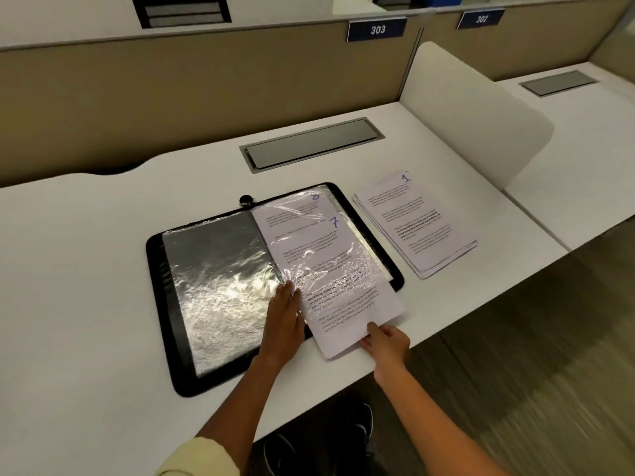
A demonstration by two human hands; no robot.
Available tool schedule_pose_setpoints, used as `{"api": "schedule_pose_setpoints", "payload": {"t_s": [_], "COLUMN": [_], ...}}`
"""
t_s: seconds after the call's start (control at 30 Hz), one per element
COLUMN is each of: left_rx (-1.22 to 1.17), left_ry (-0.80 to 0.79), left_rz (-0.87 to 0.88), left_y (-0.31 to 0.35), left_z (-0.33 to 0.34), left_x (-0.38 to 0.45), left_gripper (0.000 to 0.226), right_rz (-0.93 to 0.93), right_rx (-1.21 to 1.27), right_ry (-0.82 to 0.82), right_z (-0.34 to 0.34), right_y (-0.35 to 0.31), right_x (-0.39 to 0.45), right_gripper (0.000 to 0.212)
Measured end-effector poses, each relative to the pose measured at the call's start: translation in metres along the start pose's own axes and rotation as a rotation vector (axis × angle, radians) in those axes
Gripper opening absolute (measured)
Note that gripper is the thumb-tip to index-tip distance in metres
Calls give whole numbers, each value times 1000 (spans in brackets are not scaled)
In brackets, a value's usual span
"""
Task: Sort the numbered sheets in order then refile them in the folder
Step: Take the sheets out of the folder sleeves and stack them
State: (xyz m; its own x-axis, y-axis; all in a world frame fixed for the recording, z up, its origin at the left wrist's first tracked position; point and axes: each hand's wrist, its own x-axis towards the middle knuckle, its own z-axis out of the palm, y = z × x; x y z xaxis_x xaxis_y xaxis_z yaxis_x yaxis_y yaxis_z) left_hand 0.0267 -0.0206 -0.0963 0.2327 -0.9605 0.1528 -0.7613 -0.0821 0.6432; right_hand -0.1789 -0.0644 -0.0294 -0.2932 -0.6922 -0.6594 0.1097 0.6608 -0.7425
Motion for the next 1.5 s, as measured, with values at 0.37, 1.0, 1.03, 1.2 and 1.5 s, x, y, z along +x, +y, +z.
{"api": "schedule_pose_setpoints", "payload": {"t_s": [0.37, 1.0, 1.03, 1.2, 1.5], "left_rx": [67, 184, 186, 206, 137], "left_ry": [-94, -33, -32, -25, -37], "left_rz": [-61, -205, -212, -202, -249], "left_y": [7, 63, 66, 85, 120], "left_z": [-10, 2, 3, 11, 21], "left_x": [0, -53, -55, -65, -64], "left_gripper": [51, 55, 55, 53, 56], "right_rz": [13, -10, -16, -78, -221], "right_rx": [-18, -12, -9, 18, 85], "right_ry": [-212, -363, -362, -306, -108], "right_z": [-6, -148, -156, -198, -253], "right_y": [-9, 11, 11, 9, 11], "right_x": [-11, -22, -22, -20, -2], "right_gripper": [13, 12, 12, 10, 9]}}
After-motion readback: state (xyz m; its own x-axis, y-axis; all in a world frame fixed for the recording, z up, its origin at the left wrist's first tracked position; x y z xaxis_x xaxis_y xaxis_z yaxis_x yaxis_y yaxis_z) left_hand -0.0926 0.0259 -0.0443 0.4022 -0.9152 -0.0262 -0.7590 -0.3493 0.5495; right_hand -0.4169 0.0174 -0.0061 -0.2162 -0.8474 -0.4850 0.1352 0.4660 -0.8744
